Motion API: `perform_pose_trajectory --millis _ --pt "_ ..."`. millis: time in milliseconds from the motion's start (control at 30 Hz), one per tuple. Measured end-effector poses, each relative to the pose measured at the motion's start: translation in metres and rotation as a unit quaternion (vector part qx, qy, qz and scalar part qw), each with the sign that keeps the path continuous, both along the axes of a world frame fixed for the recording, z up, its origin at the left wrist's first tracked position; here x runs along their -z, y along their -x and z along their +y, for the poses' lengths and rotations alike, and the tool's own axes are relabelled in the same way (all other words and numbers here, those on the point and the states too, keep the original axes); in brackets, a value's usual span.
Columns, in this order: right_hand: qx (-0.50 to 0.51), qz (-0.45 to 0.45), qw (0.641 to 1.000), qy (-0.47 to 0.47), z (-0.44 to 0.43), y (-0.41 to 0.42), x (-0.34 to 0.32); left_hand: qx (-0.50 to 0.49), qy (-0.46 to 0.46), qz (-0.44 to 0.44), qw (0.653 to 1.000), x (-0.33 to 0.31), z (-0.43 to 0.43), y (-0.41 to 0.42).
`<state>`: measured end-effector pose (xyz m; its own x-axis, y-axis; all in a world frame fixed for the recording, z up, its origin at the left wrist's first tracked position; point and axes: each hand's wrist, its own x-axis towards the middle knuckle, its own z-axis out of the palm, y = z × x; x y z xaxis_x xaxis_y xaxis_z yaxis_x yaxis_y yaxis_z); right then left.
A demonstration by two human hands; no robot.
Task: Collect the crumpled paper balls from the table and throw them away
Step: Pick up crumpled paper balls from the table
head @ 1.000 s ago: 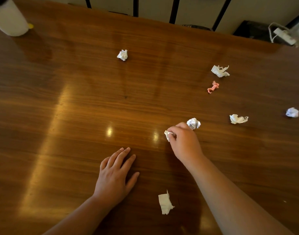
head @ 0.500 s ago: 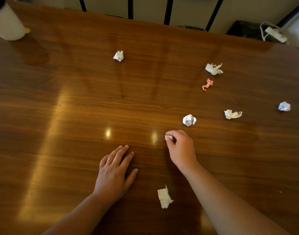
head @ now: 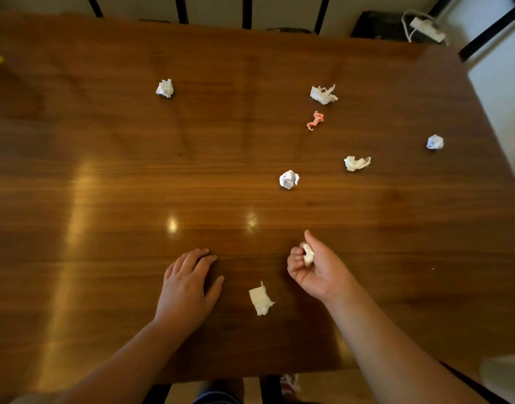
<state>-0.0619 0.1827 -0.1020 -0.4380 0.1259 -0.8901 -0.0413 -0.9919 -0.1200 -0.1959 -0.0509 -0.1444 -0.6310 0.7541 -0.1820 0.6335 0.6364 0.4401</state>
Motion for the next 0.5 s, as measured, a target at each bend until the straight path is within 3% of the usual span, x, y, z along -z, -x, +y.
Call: perform_pose_trajectory --millis 133,333,500 --pt "0.037 0.002 0.999 0.011 -0.004 -0.029 -0.007 0.055 0.002 -0.025 0.998 -0.005 0.008 -0.02" --pt "0.043 -0.023 0.998 -0.045 0.0 -0.071 -0.009 0.142 0.035 -0.003 0.989 -0.01 0.021 -0.058" --pt "0.048 -0.035 0.995 -0.076 0.014 -0.103 -0.007 0.124 0.042 -0.037 0.991 -0.006 0.035 -0.082"
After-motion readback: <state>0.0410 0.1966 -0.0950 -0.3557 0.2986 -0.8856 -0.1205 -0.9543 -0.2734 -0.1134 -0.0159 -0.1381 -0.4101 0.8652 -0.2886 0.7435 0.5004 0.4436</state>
